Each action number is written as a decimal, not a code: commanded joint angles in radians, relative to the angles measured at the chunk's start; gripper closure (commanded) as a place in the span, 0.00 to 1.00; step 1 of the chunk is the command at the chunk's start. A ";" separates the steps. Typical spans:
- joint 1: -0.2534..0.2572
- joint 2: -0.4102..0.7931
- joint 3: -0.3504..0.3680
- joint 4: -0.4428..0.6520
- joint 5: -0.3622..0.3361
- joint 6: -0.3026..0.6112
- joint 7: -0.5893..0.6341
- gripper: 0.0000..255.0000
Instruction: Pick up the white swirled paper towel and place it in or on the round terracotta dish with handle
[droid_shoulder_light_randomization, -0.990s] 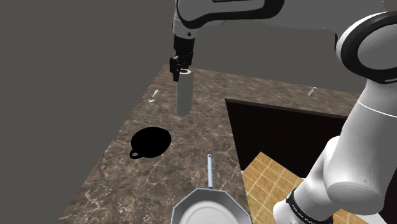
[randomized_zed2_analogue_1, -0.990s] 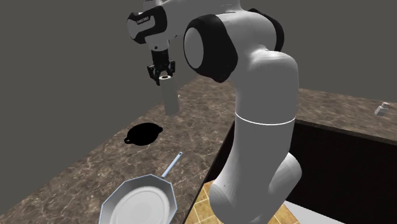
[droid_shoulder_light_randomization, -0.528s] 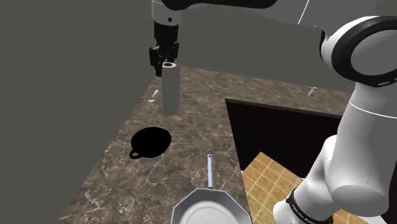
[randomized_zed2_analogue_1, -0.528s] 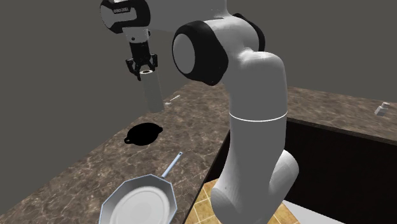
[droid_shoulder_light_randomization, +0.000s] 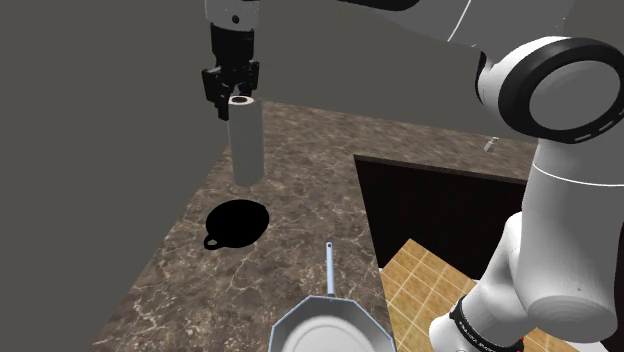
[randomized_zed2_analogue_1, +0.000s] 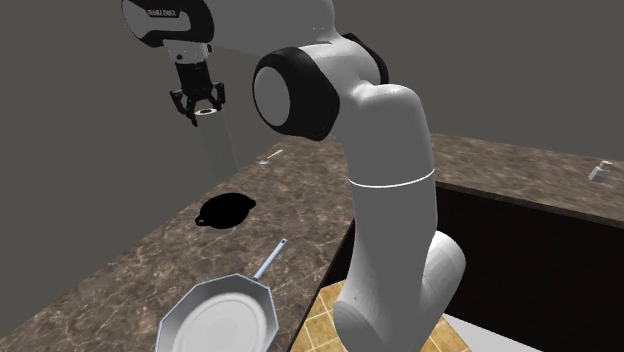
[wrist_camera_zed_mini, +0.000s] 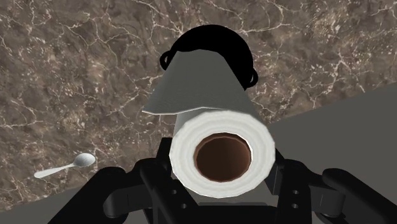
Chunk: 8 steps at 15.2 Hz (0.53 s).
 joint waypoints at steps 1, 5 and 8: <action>-0.001 -0.009 0.000 -0.037 0.001 0.027 0.003 1.00; -0.004 -0.024 0.000 -0.113 0.002 0.089 0.006 1.00; -0.006 -0.032 0.000 -0.165 0.003 0.133 0.008 1.00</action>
